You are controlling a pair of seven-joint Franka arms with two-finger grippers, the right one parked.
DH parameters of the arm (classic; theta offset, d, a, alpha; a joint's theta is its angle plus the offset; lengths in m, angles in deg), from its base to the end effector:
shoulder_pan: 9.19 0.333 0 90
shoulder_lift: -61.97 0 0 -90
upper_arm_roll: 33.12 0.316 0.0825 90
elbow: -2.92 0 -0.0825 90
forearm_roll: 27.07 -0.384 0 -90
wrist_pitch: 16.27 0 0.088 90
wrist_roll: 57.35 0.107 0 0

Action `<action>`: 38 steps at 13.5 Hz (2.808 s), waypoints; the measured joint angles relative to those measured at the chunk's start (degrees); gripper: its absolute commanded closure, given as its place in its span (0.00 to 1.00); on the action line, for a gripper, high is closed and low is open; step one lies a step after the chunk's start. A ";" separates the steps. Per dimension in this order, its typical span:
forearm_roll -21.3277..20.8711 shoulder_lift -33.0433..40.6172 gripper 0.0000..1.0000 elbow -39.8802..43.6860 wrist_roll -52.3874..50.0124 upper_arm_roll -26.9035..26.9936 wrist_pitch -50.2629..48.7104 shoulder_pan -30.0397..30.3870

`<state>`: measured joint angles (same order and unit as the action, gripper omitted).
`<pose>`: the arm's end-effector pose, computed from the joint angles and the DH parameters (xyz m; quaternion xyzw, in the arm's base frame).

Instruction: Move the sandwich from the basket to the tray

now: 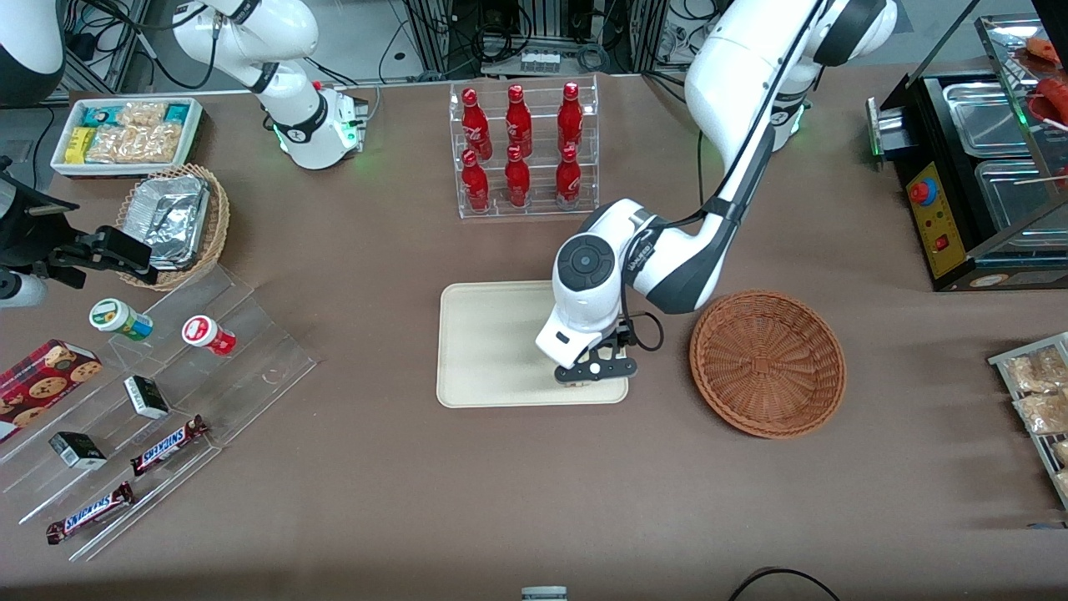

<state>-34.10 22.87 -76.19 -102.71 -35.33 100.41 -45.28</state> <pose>0.5775 -0.4401 0.3085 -0.9983 -0.0374 -0.0185 0.0401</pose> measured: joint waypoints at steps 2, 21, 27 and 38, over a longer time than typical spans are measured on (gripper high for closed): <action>-0.10 0.97 0.00 0.67 0.15 0.21 -1.88 0.95; 4.80 15.60 0.00 1.00 5.04 0.69 -15.94 18.96; 4.89 19.35 0.00 1.34 8.61 0.80 -23.09 25.23; 7.45 28.91 0.00 1.55 37.22 0.74 -36.41 36.22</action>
<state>-26.65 51.77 -74.65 -65.49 -34.59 64.00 -9.06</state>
